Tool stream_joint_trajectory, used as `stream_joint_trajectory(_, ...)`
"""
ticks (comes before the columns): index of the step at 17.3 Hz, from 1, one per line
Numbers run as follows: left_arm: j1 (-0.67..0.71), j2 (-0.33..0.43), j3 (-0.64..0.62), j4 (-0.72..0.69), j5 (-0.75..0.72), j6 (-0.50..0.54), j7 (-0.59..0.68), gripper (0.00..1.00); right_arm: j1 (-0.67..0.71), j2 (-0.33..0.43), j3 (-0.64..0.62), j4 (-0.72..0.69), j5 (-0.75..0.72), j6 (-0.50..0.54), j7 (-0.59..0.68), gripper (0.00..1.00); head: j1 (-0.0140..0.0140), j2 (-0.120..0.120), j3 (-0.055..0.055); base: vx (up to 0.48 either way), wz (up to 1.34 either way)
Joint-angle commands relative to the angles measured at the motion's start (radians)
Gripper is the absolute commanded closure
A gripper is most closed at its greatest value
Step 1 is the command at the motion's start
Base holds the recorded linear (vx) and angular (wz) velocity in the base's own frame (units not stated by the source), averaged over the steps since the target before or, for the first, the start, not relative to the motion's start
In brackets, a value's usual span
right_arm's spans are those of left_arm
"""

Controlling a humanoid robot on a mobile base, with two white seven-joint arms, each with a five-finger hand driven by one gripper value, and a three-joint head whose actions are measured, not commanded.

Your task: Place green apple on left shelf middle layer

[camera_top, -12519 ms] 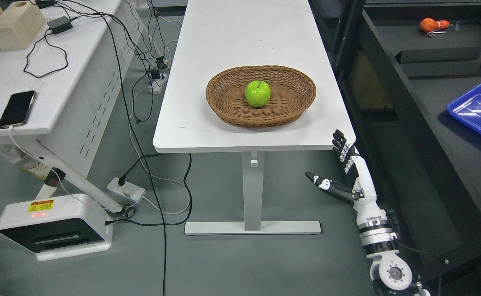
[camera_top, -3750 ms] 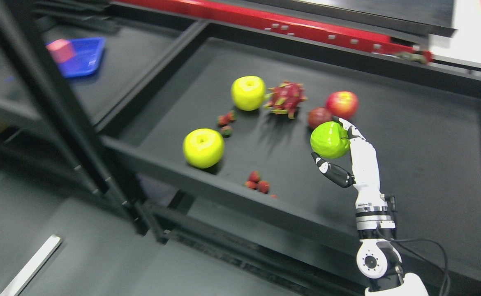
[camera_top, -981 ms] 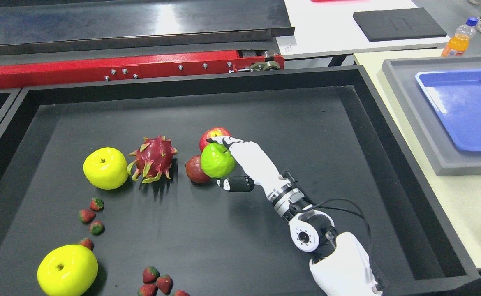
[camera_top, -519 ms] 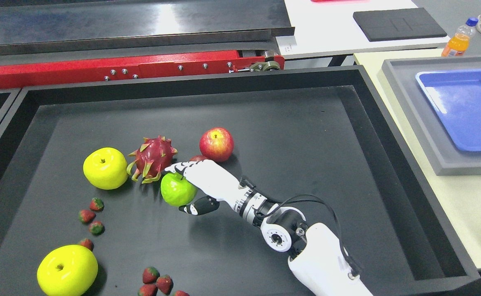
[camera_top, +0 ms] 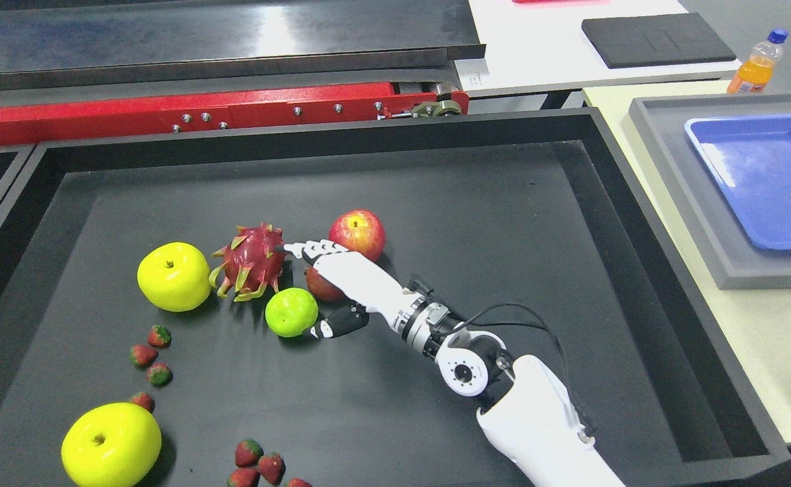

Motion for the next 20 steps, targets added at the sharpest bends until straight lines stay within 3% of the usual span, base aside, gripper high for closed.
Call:
stream_joint_trajectory(1, 0.0, 0.017, 0.0, -0.001, 0.0, 0.001, 0.0, 0.0, 0.129, -0.017, -0.443, 0.024, -0.404, -0.006, -0.016, 0.0, 0.0, 0.0, 0.0, 0.0, 0.0)
stream_joint_trajectory(5, 0.0, 0.017, 0.0, -0.001, 0.0, 0.001, 0.0, 0.0, 0.348, -0.017, -0.493, -0.039, -0.541, -0.111, -0.047, 0.0, 0.0, 0.0, 0.0, 0.0, 0.0)
stream_joint_trajectory(8, 0.0, 0.017, 0.0, -0.001, 0.0, 0.001, 0.0, 0.0, 0.457, -0.017, -0.49, -0.169, -0.617, -0.119, -0.039, 0.0, 0.0, 0.0, 0.0, 0.0, 0.0)
stream_joint_trajectory(20, 0.0, 0.017, 0.0, -0.001, 0.0, 0.001, 0.0, 0.0, 0.464, -0.017, -0.474, -0.177, -0.619, -0.085, -0.039, 0.0, 0.0, 0.0, 0.0, 0.0, 0.0)
